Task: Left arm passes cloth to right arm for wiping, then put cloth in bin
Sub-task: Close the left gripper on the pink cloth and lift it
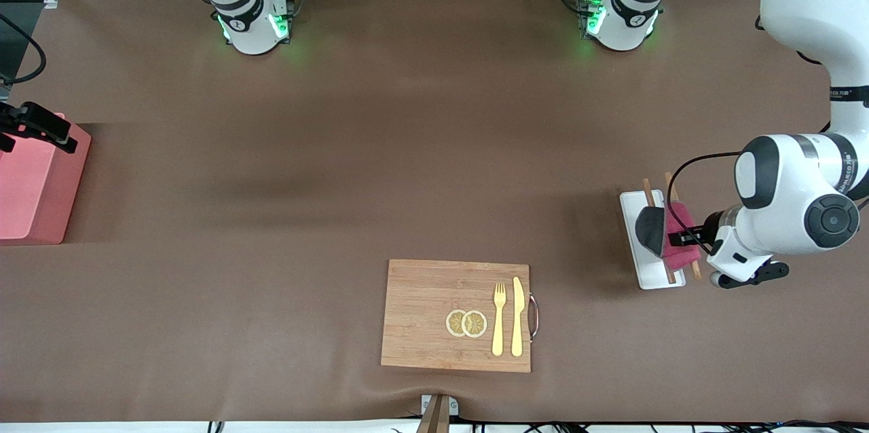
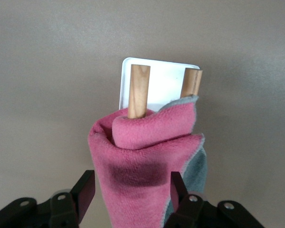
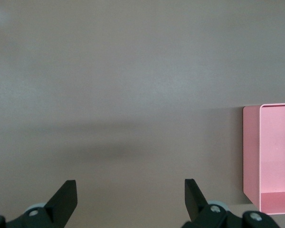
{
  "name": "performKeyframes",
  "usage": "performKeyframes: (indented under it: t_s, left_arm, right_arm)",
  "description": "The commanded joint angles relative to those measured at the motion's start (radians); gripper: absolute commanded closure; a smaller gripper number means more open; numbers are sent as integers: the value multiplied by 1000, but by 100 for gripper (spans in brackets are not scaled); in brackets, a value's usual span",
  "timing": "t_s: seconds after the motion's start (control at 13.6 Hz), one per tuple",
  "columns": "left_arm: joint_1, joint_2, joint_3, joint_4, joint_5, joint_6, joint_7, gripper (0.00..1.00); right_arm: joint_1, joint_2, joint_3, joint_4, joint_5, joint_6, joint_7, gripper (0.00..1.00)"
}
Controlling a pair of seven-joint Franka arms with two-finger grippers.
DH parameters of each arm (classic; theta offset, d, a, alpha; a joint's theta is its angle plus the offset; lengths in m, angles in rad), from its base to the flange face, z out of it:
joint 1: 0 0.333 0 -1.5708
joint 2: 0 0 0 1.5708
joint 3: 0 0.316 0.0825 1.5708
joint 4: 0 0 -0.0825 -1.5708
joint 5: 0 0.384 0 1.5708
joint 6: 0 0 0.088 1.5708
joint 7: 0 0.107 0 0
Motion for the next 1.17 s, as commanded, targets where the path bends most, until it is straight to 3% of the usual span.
performKeyframes:
  t_s: [0.0, 0.51, 0.88, 1.03, 1.1]
  left_arm:
    - [-2, 10, -3, 17, 27, 3, 1, 39]
    - [-2, 12, -3, 17, 27, 3, 3, 61]
    - [1, 23, -3, 17, 27, 3, 6, 85]
    - [1, 26, -3, 20, 27, 3, 7, 100]
    - [-1, 24, -3, 22, 27, 3, 7, 100]
  right_arm:
    - [-16, 1, 10, -1, 14, -8, 2, 0]
    - [-19, 0, 10, 1, 14, -22, 2, 0]
    - [-16, 1, 10, -1, 14, -23, 2, 0]
    - [-16, 1, 10, -1, 14, -23, 2, 0]
    - [-16, 1, 10, -1, 14, -23, 2, 0]
